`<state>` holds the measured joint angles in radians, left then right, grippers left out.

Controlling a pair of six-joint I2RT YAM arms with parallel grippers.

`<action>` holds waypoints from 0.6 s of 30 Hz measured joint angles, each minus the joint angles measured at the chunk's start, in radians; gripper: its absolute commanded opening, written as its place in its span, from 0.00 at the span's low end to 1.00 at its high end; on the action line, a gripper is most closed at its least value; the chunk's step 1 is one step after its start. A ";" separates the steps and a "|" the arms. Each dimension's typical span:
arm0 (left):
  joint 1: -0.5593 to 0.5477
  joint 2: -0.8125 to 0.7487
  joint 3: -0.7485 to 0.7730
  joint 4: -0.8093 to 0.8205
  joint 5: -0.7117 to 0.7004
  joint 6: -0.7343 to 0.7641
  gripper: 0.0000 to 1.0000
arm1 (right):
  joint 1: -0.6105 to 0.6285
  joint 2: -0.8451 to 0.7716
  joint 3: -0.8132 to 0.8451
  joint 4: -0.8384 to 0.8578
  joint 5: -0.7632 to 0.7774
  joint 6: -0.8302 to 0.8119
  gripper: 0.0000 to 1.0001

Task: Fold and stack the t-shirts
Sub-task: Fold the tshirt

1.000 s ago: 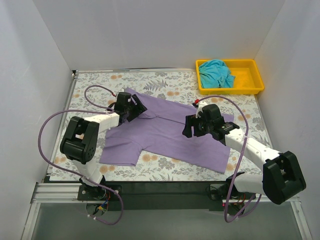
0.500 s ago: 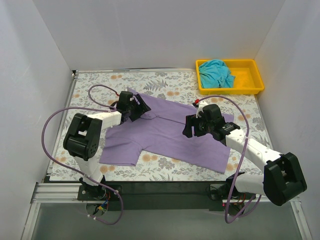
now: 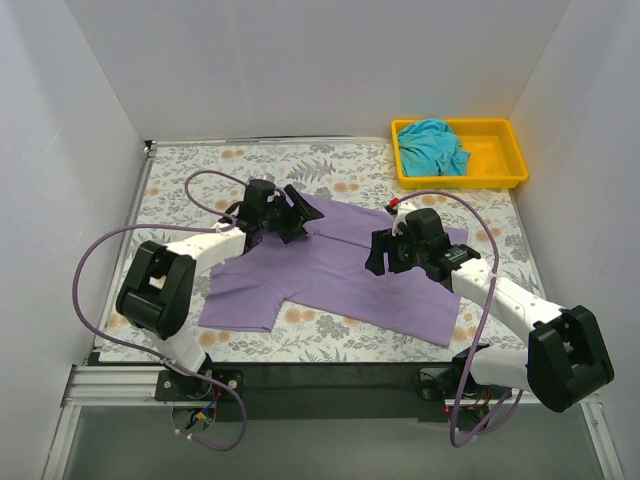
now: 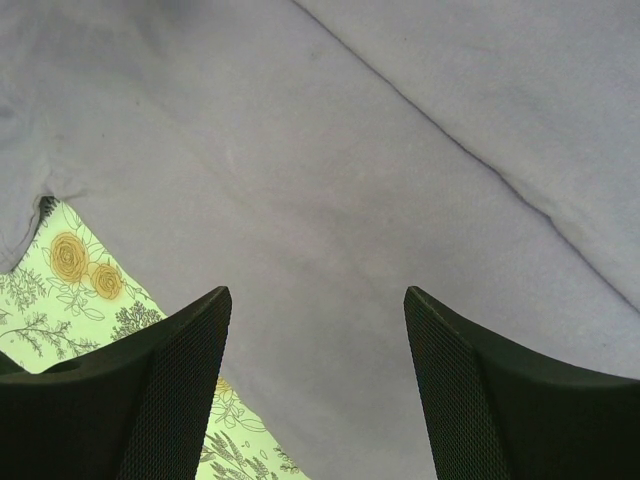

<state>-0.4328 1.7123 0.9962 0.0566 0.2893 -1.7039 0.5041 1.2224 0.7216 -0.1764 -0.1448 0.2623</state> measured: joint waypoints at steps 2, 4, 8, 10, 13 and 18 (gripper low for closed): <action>-0.004 -0.046 -0.010 -0.003 -0.001 -0.017 0.59 | 0.000 0.000 0.000 0.000 0.000 0.000 0.64; -0.004 -0.112 -0.029 -0.010 -0.027 -0.024 0.59 | 0.000 -0.003 0.000 0.000 0.000 0.000 0.64; -0.003 -0.231 -0.079 -0.047 -0.093 -0.026 0.62 | 0.000 -0.006 0.000 0.000 0.000 -0.003 0.64; -0.002 -0.267 -0.120 -0.061 -0.119 -0.028 0.65 | 0.000 -0.006 0.000 0.000 0.000 -0.005 0.64; -0.001 -0.296 -0.190 -0.102 -0.164 -0.030 0.67 | 0.000 -0.006 0.000 0.000 0.000 -0.006 0.63; 0.071 -0.303 -0.249 -0.170 -0.208 -0.022 0.61 | 0.000 -0.006 0.000 -0.002 0.001 -0.010 0.63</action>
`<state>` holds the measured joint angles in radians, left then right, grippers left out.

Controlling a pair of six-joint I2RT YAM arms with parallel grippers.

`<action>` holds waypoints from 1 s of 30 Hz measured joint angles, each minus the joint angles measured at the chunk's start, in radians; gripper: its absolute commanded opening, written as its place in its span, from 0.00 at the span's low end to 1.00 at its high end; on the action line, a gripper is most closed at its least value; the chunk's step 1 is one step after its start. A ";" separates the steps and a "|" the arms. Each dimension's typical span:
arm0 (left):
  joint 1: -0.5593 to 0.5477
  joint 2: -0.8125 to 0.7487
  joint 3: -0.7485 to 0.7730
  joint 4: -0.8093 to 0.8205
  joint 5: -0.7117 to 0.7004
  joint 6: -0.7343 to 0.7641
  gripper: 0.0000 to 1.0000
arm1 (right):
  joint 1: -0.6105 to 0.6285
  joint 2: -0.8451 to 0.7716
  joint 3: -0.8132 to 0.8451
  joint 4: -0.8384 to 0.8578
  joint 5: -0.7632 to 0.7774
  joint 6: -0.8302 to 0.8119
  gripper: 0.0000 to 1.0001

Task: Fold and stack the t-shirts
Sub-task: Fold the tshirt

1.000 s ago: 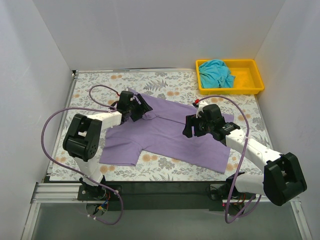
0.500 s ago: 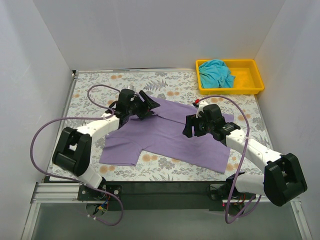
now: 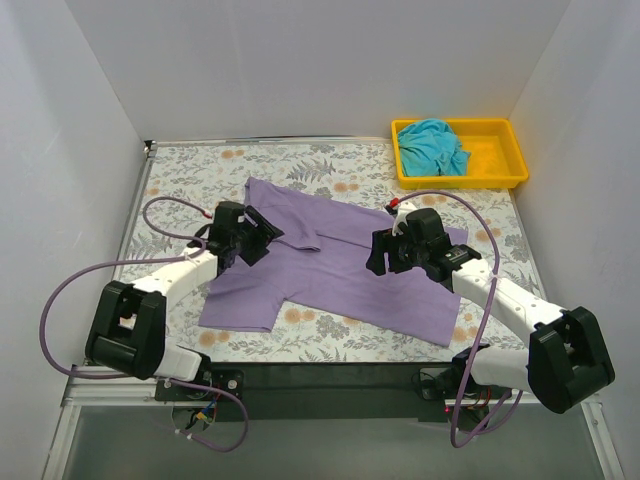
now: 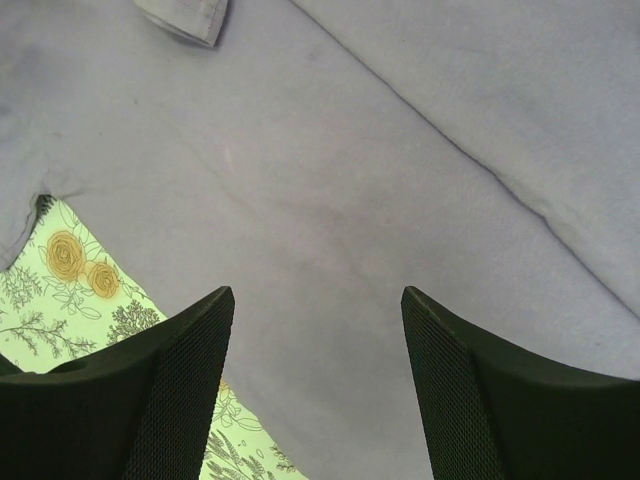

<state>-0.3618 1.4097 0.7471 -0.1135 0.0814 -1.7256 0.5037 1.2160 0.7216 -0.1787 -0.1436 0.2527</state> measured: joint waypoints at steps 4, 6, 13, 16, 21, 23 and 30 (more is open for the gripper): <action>0.111 0.003 0.003 -0.004 -0.026 0.028 0.50 | 0.000 -0.002 0.000 -0.004 0.005 -0.003 0.62; 0.137 0.031 0.023 -0.004 -0.035 0.043 0.45 | 0.000 -0.005 0.000 -0.004 0.006 -0.005 0.62; 0.137 0.197 0.115 0.002 -0.040 0.080 0.45 | 0.000 -0.013 0.000 -0.005 0.012 -0.014 0.61; 0.137 0.245 0.145 0.000 -0.042 0.093 0.44 | -0.001 -0.018 0.000 -0.005 0.016 -0.017 0.62; 0.137 0.304 0.210 0.001 -0.048 0.123 0.39 | -0.005 -0.025 -0.001 -0.005 0.021 -0.018 0.62; 0.137 0.328 0.236 0.001 -0.060 0.135 0.39 | -0.007 -0.030 -0.006 -0.005 0.026 -0.019 0.61; 0.137 0.381 0.271 -0.008 -0.094 0.167 0.44 | -0.012 -0.032 -0.022 -0.009 0.034 -0.020 0.61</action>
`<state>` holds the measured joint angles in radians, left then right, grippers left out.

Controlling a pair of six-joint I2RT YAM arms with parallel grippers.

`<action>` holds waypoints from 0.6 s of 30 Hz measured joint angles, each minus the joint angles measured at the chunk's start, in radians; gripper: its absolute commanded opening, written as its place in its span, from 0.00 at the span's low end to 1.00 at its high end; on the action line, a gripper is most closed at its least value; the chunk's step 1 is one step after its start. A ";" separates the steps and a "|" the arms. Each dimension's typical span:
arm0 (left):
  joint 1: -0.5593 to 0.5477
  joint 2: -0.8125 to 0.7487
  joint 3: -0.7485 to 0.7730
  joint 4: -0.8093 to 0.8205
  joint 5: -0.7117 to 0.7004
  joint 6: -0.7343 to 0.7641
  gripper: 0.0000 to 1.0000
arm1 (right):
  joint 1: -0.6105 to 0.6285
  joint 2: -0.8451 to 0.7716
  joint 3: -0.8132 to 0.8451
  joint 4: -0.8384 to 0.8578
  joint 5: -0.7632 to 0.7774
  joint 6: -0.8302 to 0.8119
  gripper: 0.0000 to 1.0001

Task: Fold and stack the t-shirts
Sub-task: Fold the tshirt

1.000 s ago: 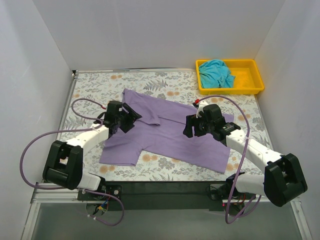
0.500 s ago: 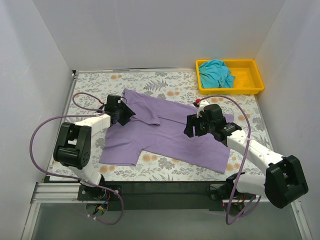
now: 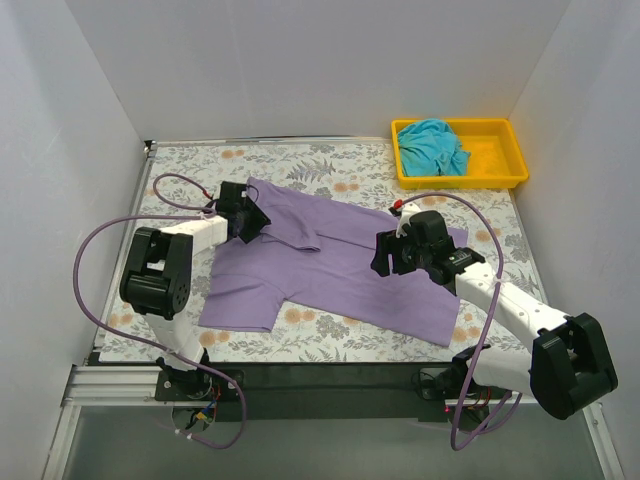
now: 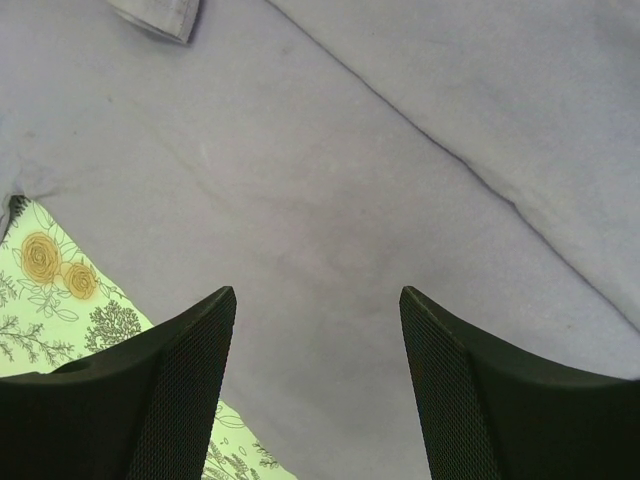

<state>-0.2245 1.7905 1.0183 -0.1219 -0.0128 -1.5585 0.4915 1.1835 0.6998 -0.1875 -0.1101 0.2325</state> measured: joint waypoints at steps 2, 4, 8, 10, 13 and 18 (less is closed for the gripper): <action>0.000 0.018 0.005 -0.007 -0.002 0.007 0.44 | 0.000 0.000 -0.004 0.000 0.001 0.000 0.61; 0.000 0.022 0.011 -0.009 0.000 0.009 0.44 | -0.001 0.000 -0.006 -0.002 0.002 0.000 0.61; 0.000 0.024 0.014 -0.011 0.000 0.014 0.39 | -0.002 0.000 -0.009 -0.004 0.002 0.000 0.61; 0.000 0.027 0.014 -0.014 -0.001 0.016 0.31 | -0.002 0.000 -0.009 -0.004 0.002 0.000 0.61; 0.000 0.028 0.014 -0.019 0.000 0.023 0.28 | -0.002 0.000 -0.009 -0.004 0.002 0.000 0.61; 0.000 0.028 0.014 -0.027 0.002 0.026 0.13 | -0.002 0.000 -0.009 -0.004 0.002 0.000 0.61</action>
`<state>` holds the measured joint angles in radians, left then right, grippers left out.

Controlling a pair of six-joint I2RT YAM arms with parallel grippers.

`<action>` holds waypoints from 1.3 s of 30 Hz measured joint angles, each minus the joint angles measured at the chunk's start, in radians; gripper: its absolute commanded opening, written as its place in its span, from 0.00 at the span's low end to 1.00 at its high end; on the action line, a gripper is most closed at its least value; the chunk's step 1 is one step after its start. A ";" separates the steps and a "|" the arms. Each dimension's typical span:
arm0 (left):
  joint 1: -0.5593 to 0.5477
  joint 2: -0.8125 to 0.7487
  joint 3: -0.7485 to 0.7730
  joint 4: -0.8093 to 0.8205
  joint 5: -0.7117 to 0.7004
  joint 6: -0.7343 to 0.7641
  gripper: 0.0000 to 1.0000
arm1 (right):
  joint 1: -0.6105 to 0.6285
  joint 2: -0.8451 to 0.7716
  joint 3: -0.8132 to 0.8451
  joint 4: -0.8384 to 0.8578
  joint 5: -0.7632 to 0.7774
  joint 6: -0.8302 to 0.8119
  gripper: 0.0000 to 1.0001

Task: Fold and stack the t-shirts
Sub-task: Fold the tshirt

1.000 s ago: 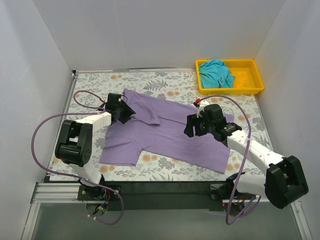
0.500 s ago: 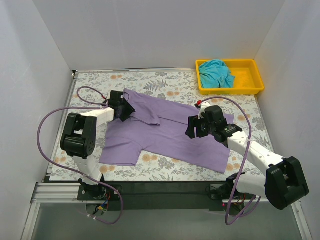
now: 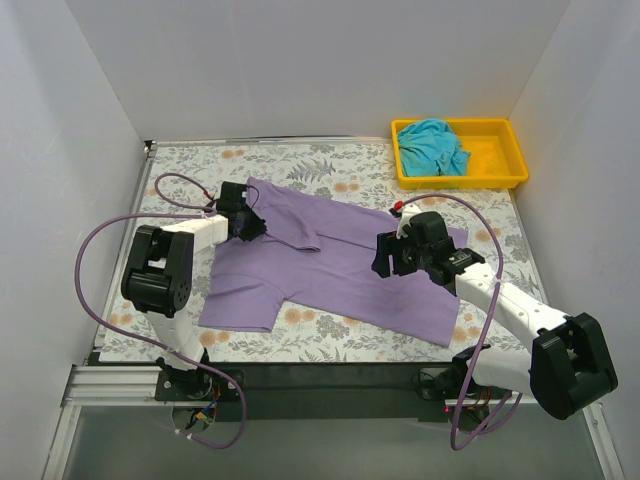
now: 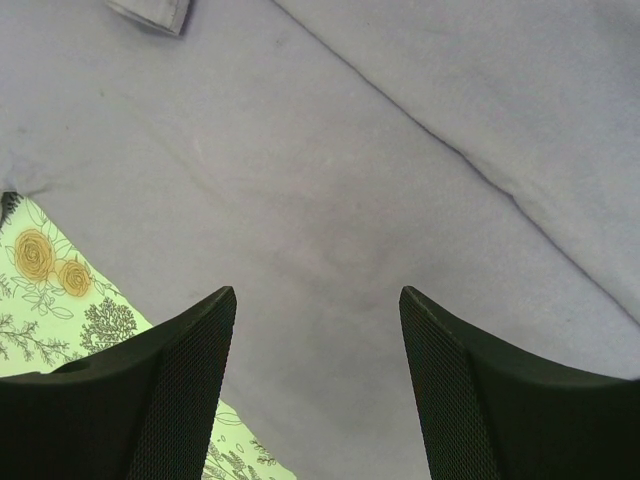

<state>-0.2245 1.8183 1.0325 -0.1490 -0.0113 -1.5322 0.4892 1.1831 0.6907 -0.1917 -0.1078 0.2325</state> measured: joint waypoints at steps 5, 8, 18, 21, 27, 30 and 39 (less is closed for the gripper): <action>0.000 -0.003 0.000 -0.007 -0.003 0.006 0.00 | -0.003 0.000 0.000 0.000 0.000 0.000 0.61; 0.000 -0.018 0.000 -0.024 -0.010 0.009 0.00 | -0.003 0.000 0.000 0.000 0.000 0.000 0.61; 0.000 -0.201 -0.010 -0.107 -0.046 0.033 0.00 | -0.003 -0.006 0.000 0.000 0.000 0.000 0.61; 0.000 -0.289 -0.041 -0.123 -0.061 0.042 0.00 | -0.003 -0.006 0.000 0.000 0.000 0.000 0.61; 0.000 -0.377 -0.116 -0.146 -0.085 0.051 0.00 | -0.004 -0.005 0.000 0.000 0.000 0.001 0.62; 0.000 -0.383 -0.162 -0.156 -0.084 0.046 0.00 | -0.005 -0.005 0.000 0.000 0.002 0.002 0.62; -0.002 -0.465 -0.275 -0.180 -0.080 0.012 0.00 | -0.006 -0.003 0.001 -0.001 0.011 0.009 0.59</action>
<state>-0.2260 1.3533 0.7578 -0.3286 -0.0914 -1.5200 0.4835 1.1805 0.6918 -0.1928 -0.0971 0.2413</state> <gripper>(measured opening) 0.017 0.601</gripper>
